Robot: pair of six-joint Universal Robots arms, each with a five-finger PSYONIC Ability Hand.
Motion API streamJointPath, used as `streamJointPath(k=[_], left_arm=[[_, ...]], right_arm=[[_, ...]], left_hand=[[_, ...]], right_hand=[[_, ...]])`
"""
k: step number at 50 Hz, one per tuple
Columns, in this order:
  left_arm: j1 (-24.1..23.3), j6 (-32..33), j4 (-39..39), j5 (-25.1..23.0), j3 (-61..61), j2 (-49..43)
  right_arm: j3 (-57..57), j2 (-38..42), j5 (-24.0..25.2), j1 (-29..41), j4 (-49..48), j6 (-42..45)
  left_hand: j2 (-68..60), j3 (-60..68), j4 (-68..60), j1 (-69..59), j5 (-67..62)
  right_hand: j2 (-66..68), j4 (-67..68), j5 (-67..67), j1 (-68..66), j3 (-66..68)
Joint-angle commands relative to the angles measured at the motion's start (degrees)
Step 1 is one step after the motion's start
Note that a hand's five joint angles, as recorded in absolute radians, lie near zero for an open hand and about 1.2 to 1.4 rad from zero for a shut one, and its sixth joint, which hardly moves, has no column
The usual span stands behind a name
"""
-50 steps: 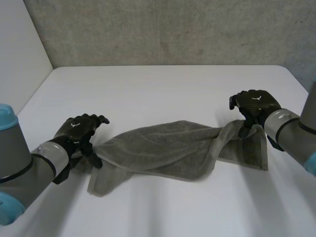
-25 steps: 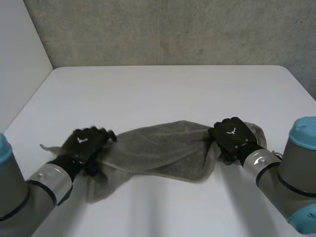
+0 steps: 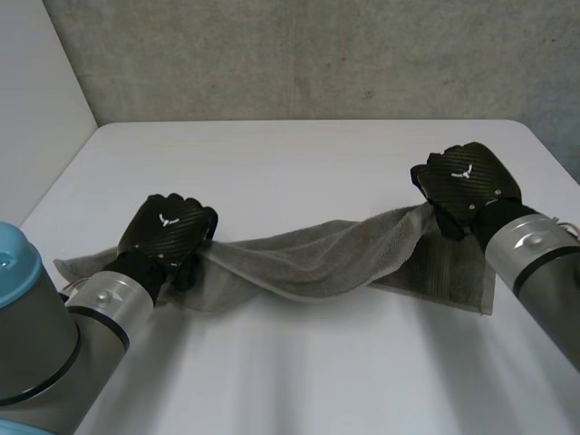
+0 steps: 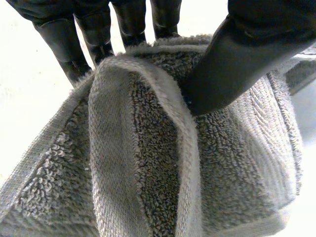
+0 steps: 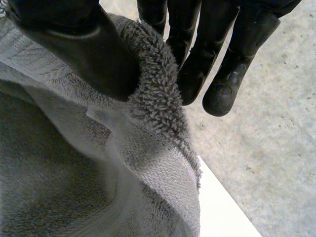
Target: Fold the towel.
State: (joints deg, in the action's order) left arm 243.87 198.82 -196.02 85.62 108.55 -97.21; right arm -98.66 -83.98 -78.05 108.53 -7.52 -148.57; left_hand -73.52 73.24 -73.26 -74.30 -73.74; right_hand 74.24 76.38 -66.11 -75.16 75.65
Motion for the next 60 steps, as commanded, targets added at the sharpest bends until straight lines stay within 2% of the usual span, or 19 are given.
streamJointPath(k=[1,8,25,33,39,44,51,60], left_arm=[[-1.0,0.0,0.0,-0.4,1.1,-1.9],[-2.3,0.1,0.2,-0.4,0.7,-6.1],[-3.5,0.2,-0.1,0.0,-2.1,-10.6],[-3.2,0.1,0.6,-0.1,-1.1,-10.8],[-3.0,0.2,0.6,-0.3,1.0,-9.7],[-1.4,0.2,0.6,-0.2,2.0,-8.9],[3.3,0.7,2.4,-0.5,4.5,-8.2],[4.8,1.0,2.3,0.0,4.8,-8.3]], right_arm=[[0.6,-1.6,2.0,0.0,6.5,0.0],[-2.0,1.4,2.1,0.0,5.0,-0.1],[-2.0,2.3,2.1,-3.1,3.5,-0.4],[0.4,2.4,1.3,-5.8,3.5,-3.3],[1.4,5.6,1.7,-8.2,3.3,-5.9],[1.5,8.0,1.3,-8.9,1.6,-5.9],[1.8,10.7,1.3,-11.4,-0.1,-6.8],[1.2,10.9,1.4,-11.3,-0.4,-7.1]], left_hand=[[26.9,-26.6,26.6,27.7,37.1],[38.2,-37.9,38.0,39.0,48.4],[36.6,-36.3,36.3,37.3,46.8],[36.9,-36.6,36.6,37.7,47.1],[38.1,-37.8,37.8,38.9,48.3],[38.1,-37.8,37.8,38.9,48.3],[38.1,-37.8,37.8,38.9,48.3],[37.4,-37.1,37.1,38.2,47.6]], right_hand=[[5.8,3.6,-3.9,-4.8,4.3],[5.8,3.6,-3.9,-4.8,4.3],[5.8,3.6,-3.9,-4.8,4.3],[5.8,3.6,-3.9,-4.8,4.3],[5.8,3.6,-3.9,-4.8,4.3],[5.8,3.6,-3.9,-4.8,4.3],[5.8,3.6,-3.9,-4.8,4.3],[5.8,3.6,-3.9,-4.8,4.3]])
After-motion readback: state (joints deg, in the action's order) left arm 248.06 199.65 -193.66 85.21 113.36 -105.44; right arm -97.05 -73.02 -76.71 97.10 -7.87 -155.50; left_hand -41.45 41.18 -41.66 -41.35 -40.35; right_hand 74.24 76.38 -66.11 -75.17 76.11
